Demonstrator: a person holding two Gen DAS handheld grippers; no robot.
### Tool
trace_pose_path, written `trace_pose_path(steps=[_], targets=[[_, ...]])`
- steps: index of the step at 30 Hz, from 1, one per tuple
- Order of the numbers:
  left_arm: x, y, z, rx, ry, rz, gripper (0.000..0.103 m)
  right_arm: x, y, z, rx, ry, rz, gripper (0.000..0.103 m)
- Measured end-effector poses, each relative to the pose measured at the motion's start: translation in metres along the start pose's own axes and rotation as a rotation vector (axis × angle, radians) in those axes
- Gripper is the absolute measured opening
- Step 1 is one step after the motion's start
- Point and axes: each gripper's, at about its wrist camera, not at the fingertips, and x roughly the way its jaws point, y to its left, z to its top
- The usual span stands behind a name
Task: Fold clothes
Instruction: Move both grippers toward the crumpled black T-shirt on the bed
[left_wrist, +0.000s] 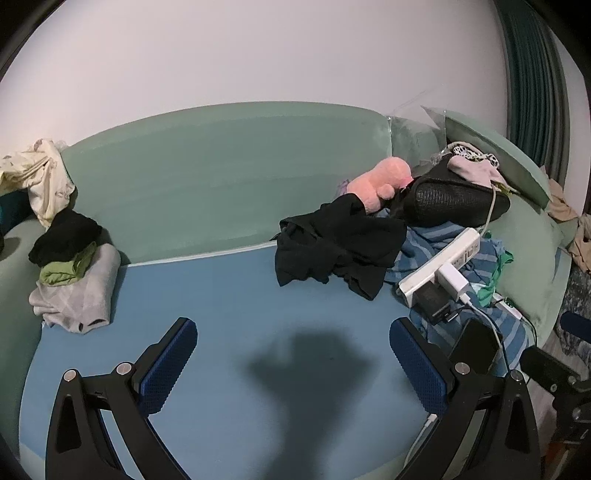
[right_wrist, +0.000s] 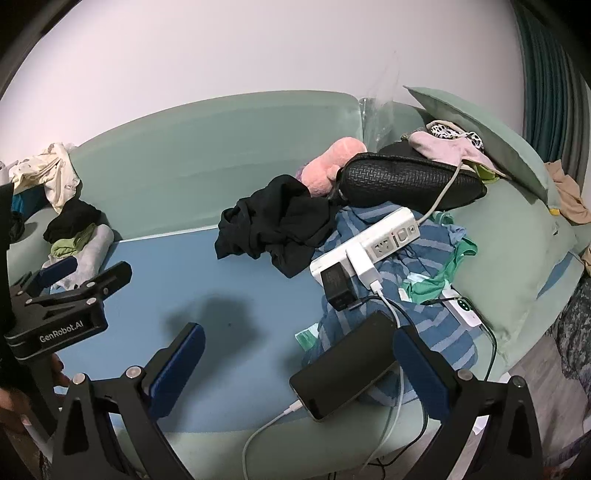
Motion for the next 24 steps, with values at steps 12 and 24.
trace_pose_path(steps=[12,24], targets=[[-0.015,0.004,0.010,-0.010,-0.033,-0.006,0.103,-0.015,0.007,-0.002,-0.049,-0.063,0.002,0.103],[-0.025,0.004,0.011,-0.017,-0.052,0.001,0.103,-0.018,0.007,-0.003,-0.054,-0.085,0.023,0.103]])
